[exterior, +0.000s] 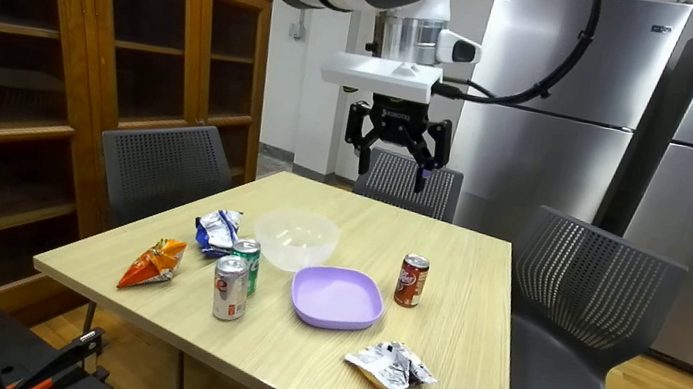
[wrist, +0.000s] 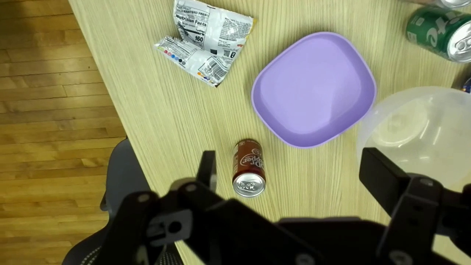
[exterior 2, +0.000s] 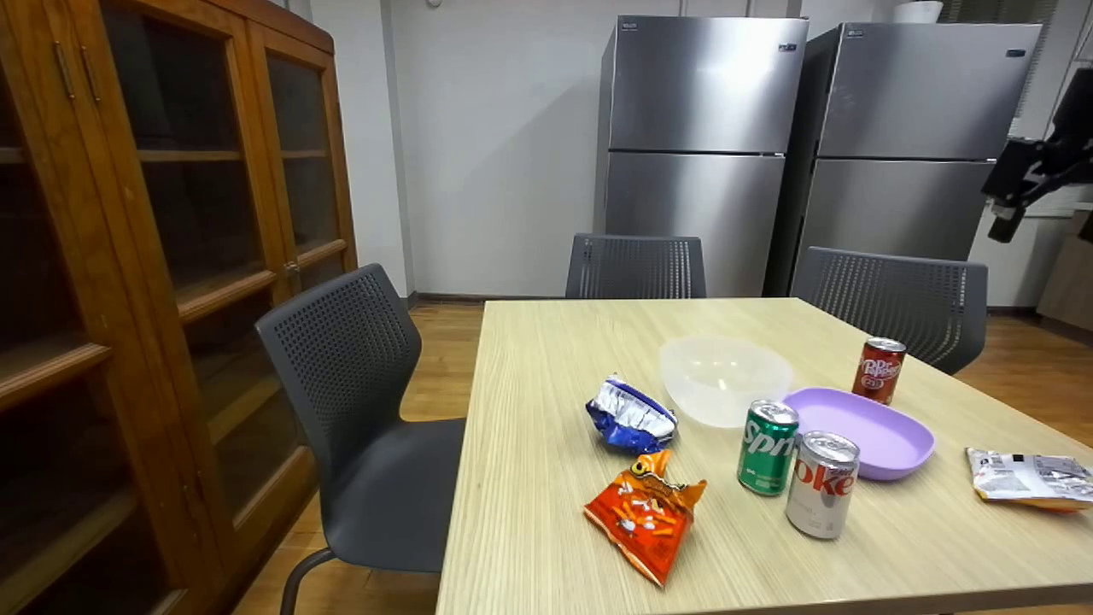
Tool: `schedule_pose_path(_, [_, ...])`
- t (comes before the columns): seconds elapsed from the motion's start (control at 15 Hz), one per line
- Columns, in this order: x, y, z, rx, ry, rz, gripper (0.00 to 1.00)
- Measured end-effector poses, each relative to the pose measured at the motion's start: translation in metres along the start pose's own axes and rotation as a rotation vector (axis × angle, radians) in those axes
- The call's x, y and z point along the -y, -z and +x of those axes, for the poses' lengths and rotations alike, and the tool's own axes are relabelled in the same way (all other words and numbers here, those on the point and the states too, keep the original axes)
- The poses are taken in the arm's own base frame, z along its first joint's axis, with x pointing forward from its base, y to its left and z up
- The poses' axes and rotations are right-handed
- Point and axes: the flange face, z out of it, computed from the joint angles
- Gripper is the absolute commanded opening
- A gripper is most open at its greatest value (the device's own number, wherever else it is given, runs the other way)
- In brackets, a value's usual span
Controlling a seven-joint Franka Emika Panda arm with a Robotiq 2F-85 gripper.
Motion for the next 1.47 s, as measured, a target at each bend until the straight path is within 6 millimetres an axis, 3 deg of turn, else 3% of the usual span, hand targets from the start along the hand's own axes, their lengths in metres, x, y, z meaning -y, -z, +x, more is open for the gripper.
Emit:
schedule_pose_path(0.47, [-0.008,-0.044,0.026,-0.008,-0.044,-0.004,1.00])
schedule_pose_path(1.47, [-0.012,-0.145,0.125,0.057,-0.133,-0.047,1.00])
